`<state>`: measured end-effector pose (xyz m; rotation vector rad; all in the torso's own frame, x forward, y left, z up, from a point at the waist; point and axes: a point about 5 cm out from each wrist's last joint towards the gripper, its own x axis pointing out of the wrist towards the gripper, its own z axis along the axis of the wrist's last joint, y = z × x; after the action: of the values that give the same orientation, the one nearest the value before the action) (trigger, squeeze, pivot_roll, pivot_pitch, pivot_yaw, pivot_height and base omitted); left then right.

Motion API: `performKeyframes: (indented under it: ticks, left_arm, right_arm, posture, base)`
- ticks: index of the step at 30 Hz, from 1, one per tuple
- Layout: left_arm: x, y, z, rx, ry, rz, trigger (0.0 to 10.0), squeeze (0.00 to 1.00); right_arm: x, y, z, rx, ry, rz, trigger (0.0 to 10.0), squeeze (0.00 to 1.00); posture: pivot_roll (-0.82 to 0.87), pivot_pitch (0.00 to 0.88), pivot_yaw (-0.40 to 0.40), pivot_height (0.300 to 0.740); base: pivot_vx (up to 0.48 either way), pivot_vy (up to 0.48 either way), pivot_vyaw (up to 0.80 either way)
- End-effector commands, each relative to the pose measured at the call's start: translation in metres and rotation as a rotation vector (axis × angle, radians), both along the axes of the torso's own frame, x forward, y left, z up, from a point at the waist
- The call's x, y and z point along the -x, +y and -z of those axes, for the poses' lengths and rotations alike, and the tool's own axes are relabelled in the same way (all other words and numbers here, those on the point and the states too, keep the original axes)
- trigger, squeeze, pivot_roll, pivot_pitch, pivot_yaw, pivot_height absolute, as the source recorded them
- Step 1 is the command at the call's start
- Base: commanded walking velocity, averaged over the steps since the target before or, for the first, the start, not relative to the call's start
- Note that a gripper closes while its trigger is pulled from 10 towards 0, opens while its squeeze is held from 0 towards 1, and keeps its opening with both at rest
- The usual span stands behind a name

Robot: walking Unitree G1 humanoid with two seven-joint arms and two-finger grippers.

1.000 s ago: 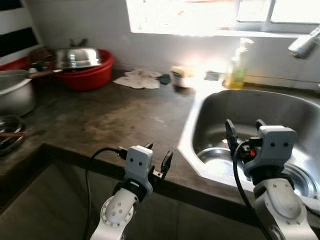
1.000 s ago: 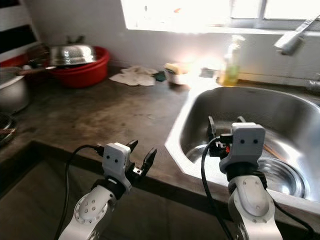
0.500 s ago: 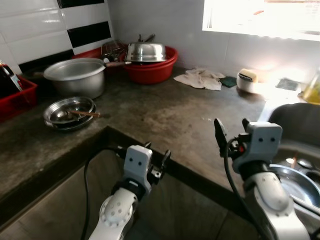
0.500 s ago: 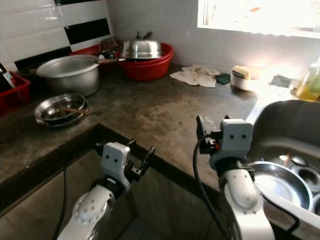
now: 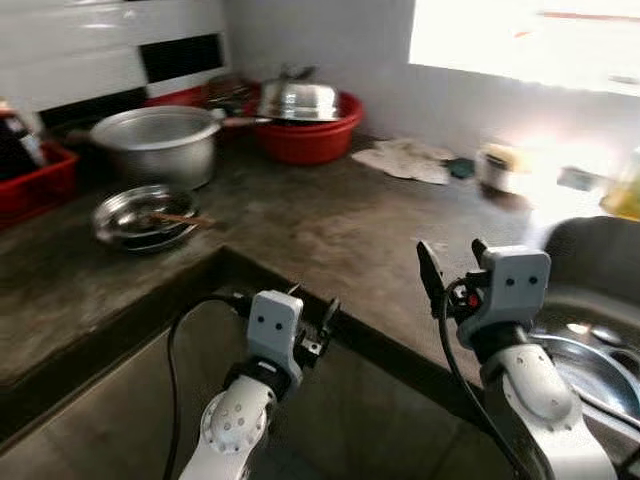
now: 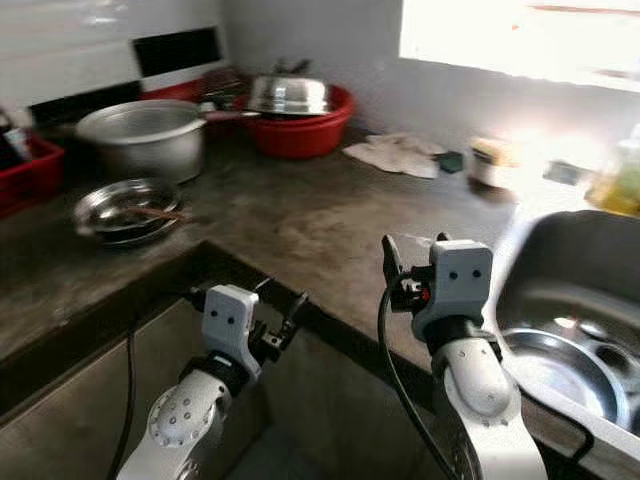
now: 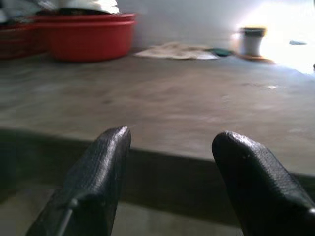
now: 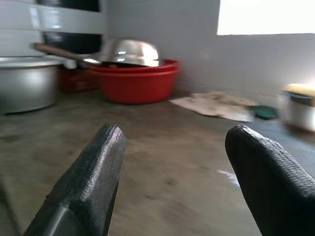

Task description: Kitchen organization

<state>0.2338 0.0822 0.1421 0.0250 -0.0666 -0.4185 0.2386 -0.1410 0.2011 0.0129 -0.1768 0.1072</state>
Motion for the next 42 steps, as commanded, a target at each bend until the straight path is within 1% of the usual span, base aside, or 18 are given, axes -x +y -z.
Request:
performKeyframes:
  ticks: [1, 4, 8, 10, 12, 14, 17, 21, 23, 24, 29, 37, 39, 42]
  left_arm:
    - [0.000, 0.003, 0.001, -0.020, 0.007, -0.016, 10.0, 0.00]
    - [-0.001, 0.004, 0.001, -0.021, 0.005, -0.020, 10.0, 0.00]
    - [-0.001, 0.003, -0.001, -0.034, -0.004, -0.014, 10.0, 0.00]
    - [-0.002, 0.004, 0.000, -0.056, -0.015, -0.018, 10.0, 0.00]
    - [-0.001, 0.004, 0.000, -0.089, -0.024, -0.020, 10.0, 0.00]
    - [0.000, 0.004, 0.003, -0.088, -0.026, -0.006, 10.0, 0.00]
    - [0.002, 0.003, -0.001, -0.081, -0.080, -0.008, 10.0, 0.00]
    - [0.002, 0.004, 0.002, -0.077, -0.031, -0.013, 10.0, 0.00]
    - [0.000, 0.005, 0.003, -0.068, -0.019, -0.031, 10.0, 0.00]
    - [-0.002, 0.005, 0.002, -0.047, -0.008, -0.040, 10.0, 0.00]
    - [-0.003, 0.007, 0.003, -0.048, -0.011, -0.053, 10.0, 0.00]
    - [-0.003, 0.006, 0.004, -0.047, 0.001, -0.050, 10.0, 0.00]
    - [-0.002, 0.005, 0.004, -0.044, 0.000, -0.051, 10.0, 0.00]
    - [-0.001, 0.005, 0.004, -0.042, 0.000, -0.052, 10.0, 0.00]
  right_arm:
    - [-0.003, 0.005, 0.000, -0.009, 0.010, -0.029, 10.0, 0.00]
    - [-0.004, 0.005, -0.001, -0.010, 0.008, -0.028, 10.0, 0.00]
    - [-0.004, 0.005, 0.000, -0.008, 0.012, -0.033, 10.0, 0.00]
    - [-0.005, 0.005, 0.000, -0.007, 0.013, -0.035, 10.0, 0.00]
    - [-0.005, 0.006, 0.001, -0.023, 0.021, -0.041, 10.0, 0.00]
    - [-0.005, 0.006, 0.001, -0.030, 0.024, -0.045, 10.0, 0.00]
    - [-0.007, 0.006, 0.001, -0.028, 0.026, -0.055, 10.0, 0.00]
    - [-0.008, 0.006, -0.001, -0.009, 0.012, -0.070, 10.0, 0.00]
    - [-0.009, 0.006, -0.002, -0.001, 0.006, -0.080, 10.0, 0.00]
    - [-0.010, 0.007, -0.004, 0.000, 0.001, -0.086, 10.0, 0.00]
    - [-0.013, 0.007, -0.005, 0.005, 0.004, -0.093, 10.0, 0.00]
    - [-0.019, 0.004, -0.003, 0.040, 0.017, -0.109, 10.0, 0.00]
    - [-0.020, 0.004, -0.005, 0.063, 0.007, -0.127, 10.0, 0.00]
    - [-0.022, 0.004, -0.006, 0.067, -0.001, -0.127, 10.0, 0.00]
  posture:
    - [0.08, 0.000, -0.024, 0.740]
    - [0.08, 0.000, -0.023, 0.740]
    - [0.08, 0.000, -0.020, 0.740]
    - [0.08, 0.000, -0.019, 0.740]
    - [0.08, 0.000, -0.015, 0.740]
    - [0.08, 0.000, -0.016, 0.740]
    - [0.08, 0.000, -0.016, 0.740]
    - [0.08, 0.000, -0.021, 0.740]
    - [0.08, 0.000, -0.022, 0.740]
    - [0.08, 0.000, -0.026, 0.740]
    - [0.09, 0.000, -0.030, 0.740]
    - [0.09, 0.000, -0.034, 0.740]
    - [0.09, 0.000, -0.036, 0.740]
    - [0.09, 0.000, -0.040, 0.740]
  base:
    - [0.000, 0.439, 0.80]
    - [-0.255, 0.409, 0.80]
    - [0.000, 0.000, 0.80]
    - [0.000, 0.000, 0.80]
    - [0.000, 0.000, 0.00]
    - [0.000, -0.454, 0.00]
    - [0.000, -0.434, 0.00]
    - [0.074, -0.413, 0.00]
    - [0.326, 0.000, 0.80]
    - [0.000, 0.000, 0.80]
    - [0.000, 0.000, 0.78]
    - [0.000, 0.000, 0.00]
    - [0.000, 0.000, 0.80]
    - [0.000, 0.000, 0.80]
